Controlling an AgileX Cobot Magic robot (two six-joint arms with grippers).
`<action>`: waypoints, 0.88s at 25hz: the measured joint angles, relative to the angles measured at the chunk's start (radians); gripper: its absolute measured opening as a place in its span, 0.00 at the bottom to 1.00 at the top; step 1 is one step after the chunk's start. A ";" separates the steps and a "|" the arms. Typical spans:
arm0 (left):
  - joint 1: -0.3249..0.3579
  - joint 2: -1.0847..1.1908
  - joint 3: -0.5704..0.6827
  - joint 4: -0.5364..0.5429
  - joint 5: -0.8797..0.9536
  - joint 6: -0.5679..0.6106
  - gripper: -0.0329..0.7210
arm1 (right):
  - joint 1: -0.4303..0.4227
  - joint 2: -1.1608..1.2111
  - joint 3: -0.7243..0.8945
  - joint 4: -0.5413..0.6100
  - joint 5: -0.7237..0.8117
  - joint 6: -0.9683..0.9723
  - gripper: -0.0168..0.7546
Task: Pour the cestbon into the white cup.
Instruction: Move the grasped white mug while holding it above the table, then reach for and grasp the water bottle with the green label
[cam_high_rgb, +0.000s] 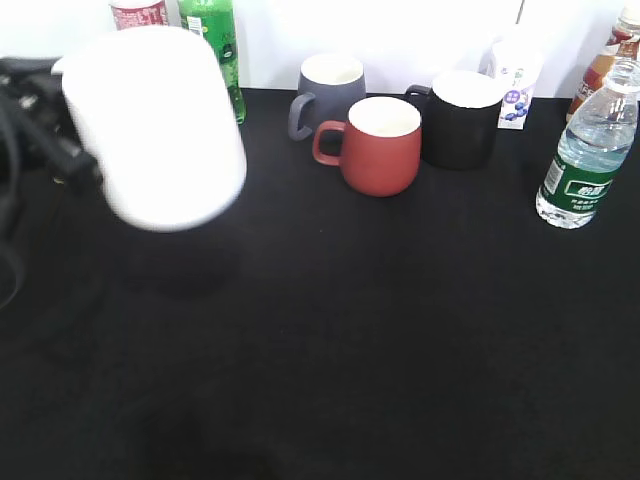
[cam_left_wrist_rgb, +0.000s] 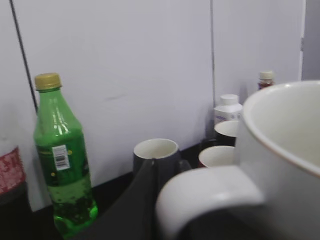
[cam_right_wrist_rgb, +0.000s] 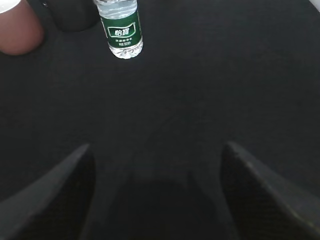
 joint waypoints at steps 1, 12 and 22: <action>-0.021 -0.022 0.001 0.007 0.043 -0.006 0.13 | 0.000 0.000 0.000 0.002 0.000 0.000 0.79; -0.089 -0.029 0.001 0.003 0.089 -0.008 0.13 | -0.001 0.690 -0.076 0.023 -0.974 -0.007 0.78; -0.089 -0.029 0.001 0.000 0.089 -0.009 0.13 | -0.001 1.144 0.211 -0.090 -1.521 -0.008 0.70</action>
